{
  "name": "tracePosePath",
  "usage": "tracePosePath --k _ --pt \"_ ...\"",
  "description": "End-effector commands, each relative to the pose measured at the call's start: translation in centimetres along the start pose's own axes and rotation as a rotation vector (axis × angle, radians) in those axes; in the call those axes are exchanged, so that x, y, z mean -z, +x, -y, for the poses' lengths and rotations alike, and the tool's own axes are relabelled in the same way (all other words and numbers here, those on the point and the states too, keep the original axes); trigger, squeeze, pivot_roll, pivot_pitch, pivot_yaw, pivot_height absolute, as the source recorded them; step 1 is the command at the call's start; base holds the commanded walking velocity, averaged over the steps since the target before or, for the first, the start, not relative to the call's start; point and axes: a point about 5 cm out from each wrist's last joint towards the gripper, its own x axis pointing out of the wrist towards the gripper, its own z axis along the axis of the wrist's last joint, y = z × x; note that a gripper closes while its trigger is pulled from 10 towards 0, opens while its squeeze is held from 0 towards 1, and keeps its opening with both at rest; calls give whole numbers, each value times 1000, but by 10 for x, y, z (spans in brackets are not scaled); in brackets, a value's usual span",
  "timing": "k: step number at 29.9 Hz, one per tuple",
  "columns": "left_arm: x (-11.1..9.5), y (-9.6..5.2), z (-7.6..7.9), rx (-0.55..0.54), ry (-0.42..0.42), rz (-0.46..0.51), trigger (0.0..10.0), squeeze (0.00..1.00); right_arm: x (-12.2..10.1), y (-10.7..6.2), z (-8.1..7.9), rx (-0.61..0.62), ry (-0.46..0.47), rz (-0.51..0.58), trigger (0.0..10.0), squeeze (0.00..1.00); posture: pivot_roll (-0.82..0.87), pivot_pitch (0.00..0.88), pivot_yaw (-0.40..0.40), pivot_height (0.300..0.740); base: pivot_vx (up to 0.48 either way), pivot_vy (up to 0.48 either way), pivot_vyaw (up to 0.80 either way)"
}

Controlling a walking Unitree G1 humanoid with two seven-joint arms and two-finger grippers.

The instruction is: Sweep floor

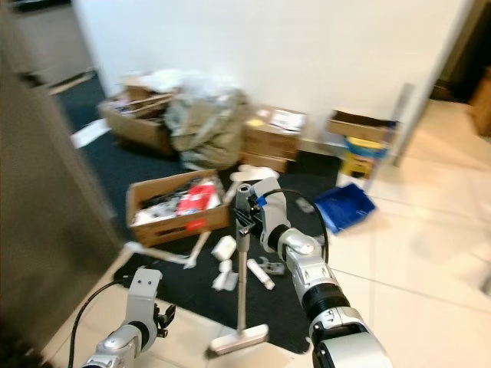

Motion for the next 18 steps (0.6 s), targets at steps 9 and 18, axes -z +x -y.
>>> tracePosePath --k 9,18 --pt "-25 5 5 64 40 106 10000 0 -7 5 -4 -13 -15 7 0 0 -21 24 20 740 0 0 -800" --pt "-76 10 23 206 115 326 10000 0 -16 2 -2 -57 -25 48 0 0 -30 30 24 740 0 0 -800"
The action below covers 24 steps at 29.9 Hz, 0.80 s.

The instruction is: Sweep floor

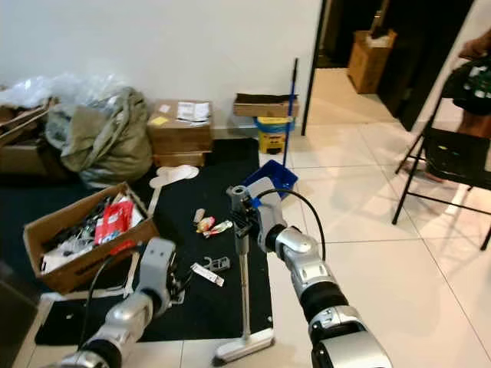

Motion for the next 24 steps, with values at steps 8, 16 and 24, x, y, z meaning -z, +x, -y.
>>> tracePosePath --k 8,16,24 --pt "-57 12 21 262 70 283 10000 0 -46 -3 14 -4 -24 177 0 0 -41 29 22 740 0 0 -800" --pt "-73 13 27 310 116 353 10000 0 -68 0 7 -53 -56 249 1804 0 -48 26 20 740 0 0 -800" --pt "-82 10 31 370 125 411 10000 0 -78 1 8 -68 -75 261 10000 0 -48 23 5 740 0 0 -100"
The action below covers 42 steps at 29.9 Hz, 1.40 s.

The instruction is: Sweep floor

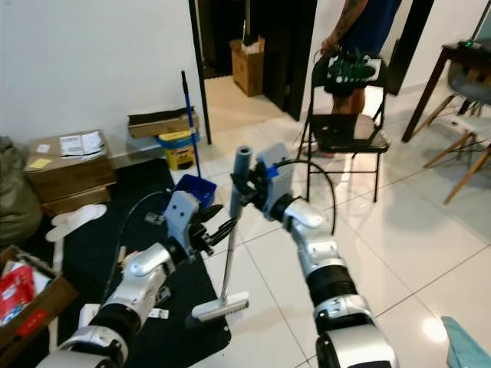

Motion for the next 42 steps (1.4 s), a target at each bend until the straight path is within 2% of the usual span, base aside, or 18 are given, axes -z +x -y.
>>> tracePosePath --k 1,4,5,6,22,23,28,32,42 --pt "1 -4 -1 2 4 -1 10000 0 -19 6 0 -26 -32 56 10000 0 -48 23 5 740 0 0 0" --pt "-1 -4 0 12 5 12 10000 0 -22 7 -3 -48 -22 58 10000 0 -45 18 0 740 0 0 0" --pt "-1 -4 2 30 -4 15 10000 90 -22 8 -4 -57 -16 58 10000 0 -44 16 -2 740 0 0 0" --pt "-1 -4 4 41 -7 14 10000 1000 -23 8 -6 -63 -13 57 10000 0 -42 14 -6 740 0 0 0" --pt "0 -4 8 40 -31 20 10000 1000 -20 13 -19 -127 9 50 10000 0 -34 4 -14 740 0 0 0" --pt "0 -3 8 22 -30 18 10000 0 -19 14 -25 -160 18 50 10000 0 -37 8 -19 740 0 0 0" --pt "1 -1 9 -19 -5 3 10000 0 -18 13 -39 -246 38 52 10000 0 -40 9 -24 740 0 0 0" --pt "1 0 6 -57 11 -6 10000 0 -18 12 -41 -273 38 47 10000 0 -43 4 -20 740 0 0 0" --pt "-5 3 5 -66 13 11 10000 0 -18 11 -42 -279 42 45 10000 0 -37 1 -18 740 0 0 0"
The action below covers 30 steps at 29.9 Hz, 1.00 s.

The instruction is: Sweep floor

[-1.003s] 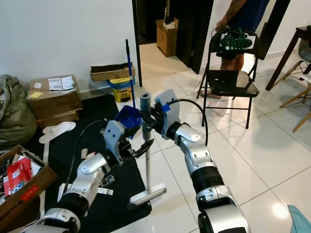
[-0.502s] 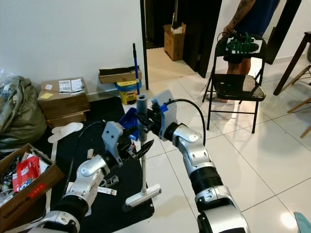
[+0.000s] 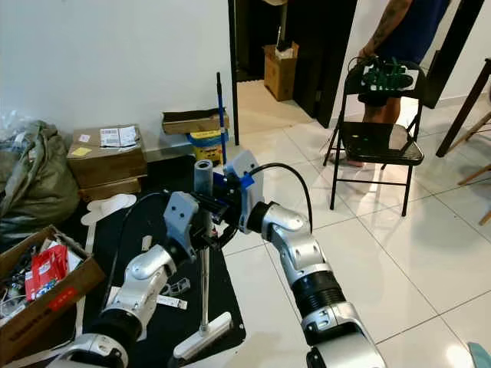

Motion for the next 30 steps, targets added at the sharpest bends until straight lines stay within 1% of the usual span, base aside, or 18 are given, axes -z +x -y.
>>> tracePosePath --k 1,4,5,6,7,17,18,19,20,21,22,30 --pt "-4 3 1 5 8 5 9020 0 -11 2 -2 -10 -24 42 10000 0 -35 0 -20 740 0 0 0" --pt "-4 3 0 1 11 2 8824 0 -11 2 -2 -8 -24 40 10000 0 -34 1 -18 740 0 0 0" --pt "-4 2 -1 -3 14 -1 8000 0 -11 2 -2 -6 -24 38 10000 0 -32 2 -19 740 0 0 0" --pt "-4 2 -1 -3 14 -1 8000 0 -11 2 -2 -6 -24 38 10000 0 -32 2 -19 740 0 0 0" --pt "-4 1 -3 -8 17 -3 10000 0 -11 2 -2 -5 -24 36 10000 0 -30 2 -18 740 0 0 0" --pt "-5 -1 -8 -31 19 -1 10000 0 -9 2 -3 -7 -26 22 10000 0 -29 4 -17 740 0 0 0" --pt "-5 0 -8 -31 19 0 8667 0 -7 2 -3 -6 -27 17 10000 0 -29 4 -17 740 0 0 0" --pt "-5 0 -8 -31 19 0 8667 0 -7 2 -3 -6 -27 17 10000 0 -29 4 -17 740 0 0 0" --pt "-6 0 -9 -35 18 2 431 0 -7 1 -2 0 -27 13 10000 0 -31 6 -15 740 0 0 0" --pt "-6 0 -9 -35 18 2 431 0 -7 1 -2 0 -27 13 10000 0 -31 6 -15 740 0 0 0" --pt "-7 0 -10 -36 16 4 0 0 -6 1 -1 7 -27 8 10000 0 -31 6 -15 740 0 0 0" --pt "-9 -2 -10 -31 23 17 0 0 -4 -1 1 31 -54 -25 10000 0 -30 9 -17 740 0 0 0"
